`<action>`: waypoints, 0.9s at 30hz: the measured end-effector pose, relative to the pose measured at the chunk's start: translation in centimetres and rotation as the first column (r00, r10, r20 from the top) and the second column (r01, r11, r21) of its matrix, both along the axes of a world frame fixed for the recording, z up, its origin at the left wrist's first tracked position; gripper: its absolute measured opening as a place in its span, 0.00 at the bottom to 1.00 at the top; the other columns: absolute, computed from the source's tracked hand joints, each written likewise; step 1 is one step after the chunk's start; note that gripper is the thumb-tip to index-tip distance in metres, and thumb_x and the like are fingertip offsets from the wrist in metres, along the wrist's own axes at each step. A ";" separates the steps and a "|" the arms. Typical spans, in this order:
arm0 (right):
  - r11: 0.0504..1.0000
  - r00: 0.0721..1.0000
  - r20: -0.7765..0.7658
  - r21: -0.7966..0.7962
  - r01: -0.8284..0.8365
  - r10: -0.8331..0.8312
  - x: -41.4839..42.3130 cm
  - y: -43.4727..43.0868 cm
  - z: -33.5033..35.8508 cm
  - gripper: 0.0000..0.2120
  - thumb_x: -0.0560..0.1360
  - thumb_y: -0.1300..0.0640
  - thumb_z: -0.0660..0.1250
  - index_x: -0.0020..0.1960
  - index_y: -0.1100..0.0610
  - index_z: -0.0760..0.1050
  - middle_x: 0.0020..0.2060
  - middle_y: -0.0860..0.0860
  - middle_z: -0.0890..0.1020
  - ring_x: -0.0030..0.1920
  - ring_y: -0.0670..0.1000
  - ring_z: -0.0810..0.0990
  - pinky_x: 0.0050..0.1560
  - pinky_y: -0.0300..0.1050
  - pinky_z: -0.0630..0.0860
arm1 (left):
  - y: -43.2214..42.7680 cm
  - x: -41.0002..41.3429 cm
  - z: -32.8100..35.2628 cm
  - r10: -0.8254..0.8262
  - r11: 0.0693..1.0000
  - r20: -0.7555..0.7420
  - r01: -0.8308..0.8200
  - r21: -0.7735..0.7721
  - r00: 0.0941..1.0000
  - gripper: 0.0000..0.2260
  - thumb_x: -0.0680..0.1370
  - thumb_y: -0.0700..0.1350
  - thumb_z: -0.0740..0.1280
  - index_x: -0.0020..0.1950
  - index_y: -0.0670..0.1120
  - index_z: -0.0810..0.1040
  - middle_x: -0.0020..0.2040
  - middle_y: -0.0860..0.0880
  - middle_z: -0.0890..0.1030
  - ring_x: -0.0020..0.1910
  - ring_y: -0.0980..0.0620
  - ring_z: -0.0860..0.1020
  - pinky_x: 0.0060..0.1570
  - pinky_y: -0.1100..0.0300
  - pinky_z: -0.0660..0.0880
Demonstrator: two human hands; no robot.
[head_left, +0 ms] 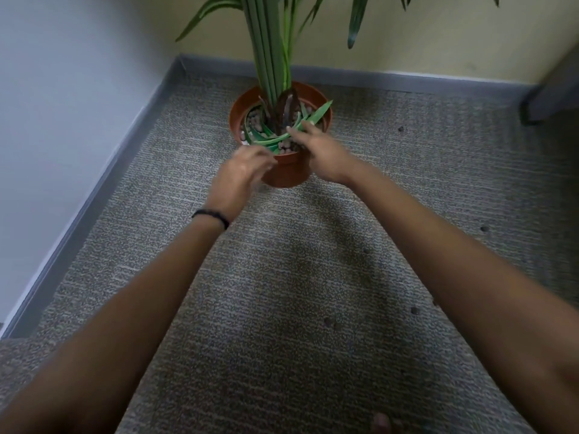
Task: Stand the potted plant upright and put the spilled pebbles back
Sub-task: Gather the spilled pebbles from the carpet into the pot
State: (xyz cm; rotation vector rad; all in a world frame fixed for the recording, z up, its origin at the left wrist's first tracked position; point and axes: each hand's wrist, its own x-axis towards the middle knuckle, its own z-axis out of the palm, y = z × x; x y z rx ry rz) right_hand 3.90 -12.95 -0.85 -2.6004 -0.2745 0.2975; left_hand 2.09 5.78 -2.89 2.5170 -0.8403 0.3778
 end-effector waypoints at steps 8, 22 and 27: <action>0.995 0.995 0.057 -0.058 -0.082 0.085 1.0 -0.2 -1.3 0.24 0.76 0.70 0.55 0.71 0.57 0.65 0.72 0.62 0.61 0.72 0.62 0.61 0.74 0.53 0.59 | -4.3 2.4 0.1 0.126 0.992 -0.221 -0.123 0.030 0.967 0.14 0.81 0.44 0.59 0.58 0.37 0.78 0.57 0.39 0.80 0.58 0.42 0.76 0.59 0.55 0.68; 0.991 0.962 0.263 0.129 0.040 -0.073 -2.6 -2.6 -1.9 0.23 0.73 0.74 0.56 0.65 0.61 0.73 0.71 0.59 0.68 0.71 0.57 0.66 0.73 0.47 0.60 | -5.4 1.3 -2.6 0.174 0.912 -0.145 -0.104 0.396 0.974 0.26 0.82 0.52 0.51 0.75 0.39 0.54 0.76 0.40 0.57 0.76 0.43 0.52 0.75 0.48 0.45; 0.978 0.972 0.123 0.091 0.189 -0.200 -8.8 -6.4 -6.2 0.25 0.73 0.74 0.55 0.68 0.59 0.70 0.71 0.57 0.67 0.72 0.56 0.64 0.74 0.49 0.59 | -5.6 -1.1 -4.1 0.174 0.902 -0.039 -0.143 0.407 0.984 0.30 0.81 0.53 0.52 0.76 0.41 0.43 0.77 0.40 0.46 0.76 0.43 0.44 0.74 0.46 0.44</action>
